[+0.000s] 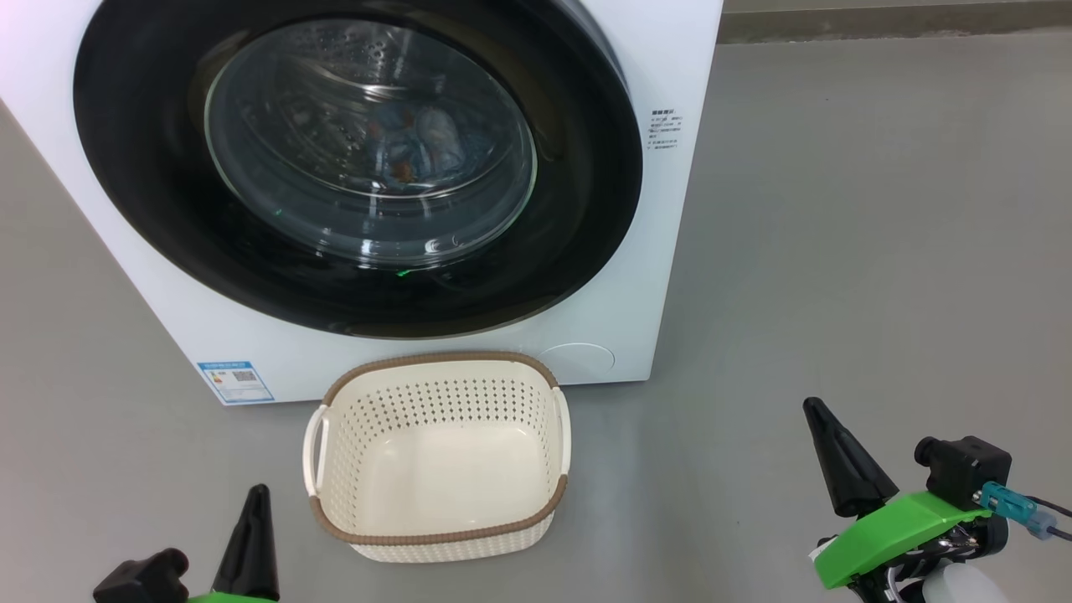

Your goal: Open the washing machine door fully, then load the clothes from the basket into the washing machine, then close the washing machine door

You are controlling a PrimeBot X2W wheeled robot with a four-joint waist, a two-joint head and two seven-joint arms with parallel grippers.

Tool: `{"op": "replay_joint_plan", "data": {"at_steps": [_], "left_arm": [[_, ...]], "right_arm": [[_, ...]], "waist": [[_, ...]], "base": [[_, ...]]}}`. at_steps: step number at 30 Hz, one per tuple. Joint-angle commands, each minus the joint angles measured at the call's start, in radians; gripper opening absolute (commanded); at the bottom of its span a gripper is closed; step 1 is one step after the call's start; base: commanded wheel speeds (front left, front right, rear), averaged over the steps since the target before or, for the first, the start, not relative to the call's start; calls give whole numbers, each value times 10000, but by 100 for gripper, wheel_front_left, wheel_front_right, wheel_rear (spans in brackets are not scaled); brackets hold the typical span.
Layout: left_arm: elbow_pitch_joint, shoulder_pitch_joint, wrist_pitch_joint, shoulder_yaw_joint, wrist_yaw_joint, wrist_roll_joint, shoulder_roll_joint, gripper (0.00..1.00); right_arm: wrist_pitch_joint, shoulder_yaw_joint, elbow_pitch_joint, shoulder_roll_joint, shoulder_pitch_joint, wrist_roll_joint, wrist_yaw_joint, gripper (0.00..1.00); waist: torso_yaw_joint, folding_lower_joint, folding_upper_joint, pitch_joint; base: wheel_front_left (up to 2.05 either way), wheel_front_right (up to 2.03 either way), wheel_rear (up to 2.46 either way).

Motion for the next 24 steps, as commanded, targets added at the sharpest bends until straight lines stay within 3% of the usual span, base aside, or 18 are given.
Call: {"op": "replay_joint_plan", "data": {"at_steps": [1, 24], "left_arm": [[-230, -252, 67, 97, 2, -290, 106, 0], [-242, -397, 710, 349, 7, -2382, 117, 0]], "right_arm": [[80, -115, -288, -43, -269, 301, -1, 0], [720, -581, -434, 238, -129, 2329, -5, 0]], "waist": [[8, 8, 0, -4], [86, -2, 0, -25]], "base": [[0, 0, 0], [0, 0, 0]]}}
